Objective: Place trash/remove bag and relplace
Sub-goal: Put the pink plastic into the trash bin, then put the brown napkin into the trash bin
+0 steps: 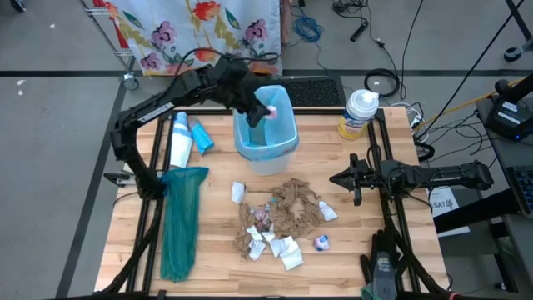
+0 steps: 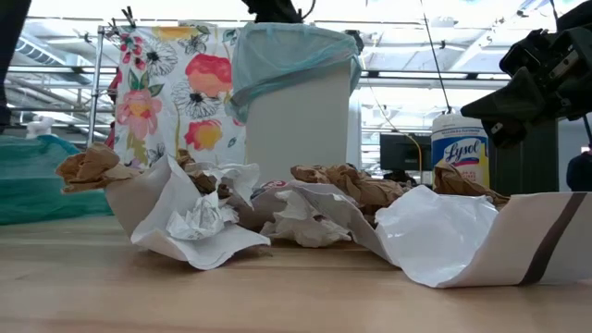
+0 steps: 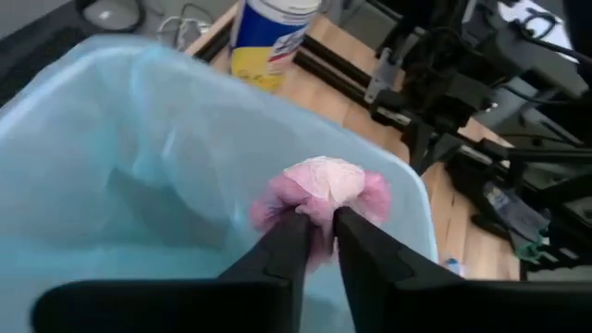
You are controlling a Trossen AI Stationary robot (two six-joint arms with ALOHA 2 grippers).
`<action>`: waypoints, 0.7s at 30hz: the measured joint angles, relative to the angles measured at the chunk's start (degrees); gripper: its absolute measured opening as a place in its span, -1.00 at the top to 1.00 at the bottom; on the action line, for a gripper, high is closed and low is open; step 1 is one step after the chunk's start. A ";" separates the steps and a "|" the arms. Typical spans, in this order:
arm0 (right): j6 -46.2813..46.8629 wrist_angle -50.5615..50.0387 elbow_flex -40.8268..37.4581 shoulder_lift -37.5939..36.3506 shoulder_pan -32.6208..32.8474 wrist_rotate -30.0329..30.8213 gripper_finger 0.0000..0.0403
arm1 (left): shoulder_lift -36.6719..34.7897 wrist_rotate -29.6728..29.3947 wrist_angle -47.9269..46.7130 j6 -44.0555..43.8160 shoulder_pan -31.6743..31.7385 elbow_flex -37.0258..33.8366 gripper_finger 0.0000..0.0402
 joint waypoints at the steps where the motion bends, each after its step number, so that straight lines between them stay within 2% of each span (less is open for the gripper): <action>1: 0.00 0.00 0.00 0.00 0.00 0.00 1.00 | 0.29 0.38 0.86 0.80 0.40 0.00 0.57; 5: 0.00 0.00 0.00 0.00 0.00 0.00 1.00 | 0.48 0.54 2.54 2.43 2.21 0.00 0.37; 9: 0.01 0.00 -0.02 0.00 0.00 0.00 1.00 | 0.12 0.50 2.66 9.08 3.70 0.00 0.22; 16: 0.00 0.00 0.00 0.00 0.00 0.00 1.00 | -4.04 0.48 1.61 10.72 4.85 0.00 0.20; 21: 0.01 0.00 0.00 0.00 0.00 -0.02 1.00 | -10.64 -3.40 -6.07 11.01 3.63 0.00 0.19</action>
